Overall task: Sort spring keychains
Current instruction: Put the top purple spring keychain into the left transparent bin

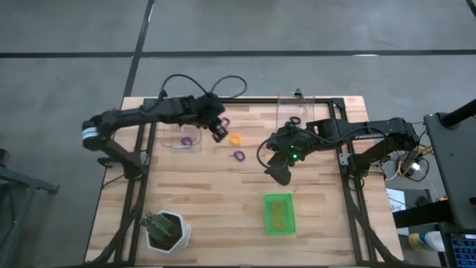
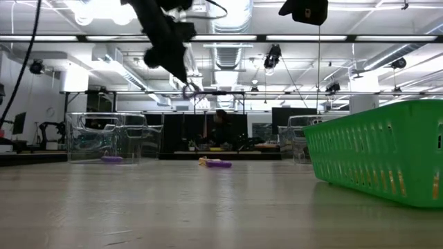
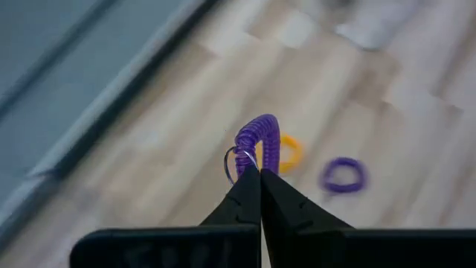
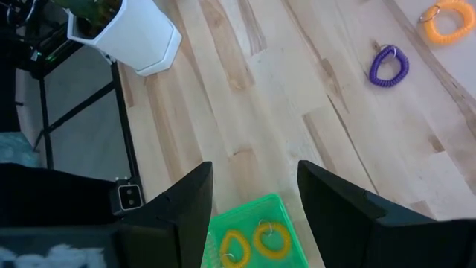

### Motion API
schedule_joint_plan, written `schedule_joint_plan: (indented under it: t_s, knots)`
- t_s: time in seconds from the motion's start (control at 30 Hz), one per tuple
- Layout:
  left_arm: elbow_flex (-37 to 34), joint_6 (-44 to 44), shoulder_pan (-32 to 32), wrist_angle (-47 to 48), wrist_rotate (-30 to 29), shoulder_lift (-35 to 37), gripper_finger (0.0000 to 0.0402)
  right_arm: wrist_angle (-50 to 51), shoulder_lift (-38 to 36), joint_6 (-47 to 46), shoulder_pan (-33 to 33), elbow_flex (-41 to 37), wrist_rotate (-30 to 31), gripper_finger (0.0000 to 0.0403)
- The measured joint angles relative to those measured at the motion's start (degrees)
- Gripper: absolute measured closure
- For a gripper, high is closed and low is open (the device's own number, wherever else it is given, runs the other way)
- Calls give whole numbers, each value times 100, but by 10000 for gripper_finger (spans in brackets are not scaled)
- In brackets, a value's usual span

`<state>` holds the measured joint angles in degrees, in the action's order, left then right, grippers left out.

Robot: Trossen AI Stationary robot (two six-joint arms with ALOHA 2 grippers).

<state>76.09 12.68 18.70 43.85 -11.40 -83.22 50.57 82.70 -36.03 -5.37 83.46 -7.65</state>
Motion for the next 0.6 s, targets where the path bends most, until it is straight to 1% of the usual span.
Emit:
schedule_joint_plan:
  t_s: [0.1, 0.23, 0.33, 0.43, 0.5, 0.6]
  knots:
    - [-35, 92, 51, 421, -597, 390, 401, 0, 0, 23, 0, 0, -1, 211]
    - [-151, 196, 150, 1047, -1059, 672, 401, 0, 0, 47, 0, 0, -1, 211]
    - [-248, 414, 265, 1428, -1288, 861, 401, -7, 0, 54, 0, 0, -1, 211]
    - [-476, 809, 441, 1782, -1410, 900, 401, -17, 0, 70, 0, 0, -1, 211]
    - [-671, 1078, 522, 1840, -1337, 892, 401, -17, 0, 82, 0, 0, 1, 211]
    - [-1053, 1148, 611, 1779, -1226, 901, 401, -18, 0, 117, 0, 0, 9, 211]
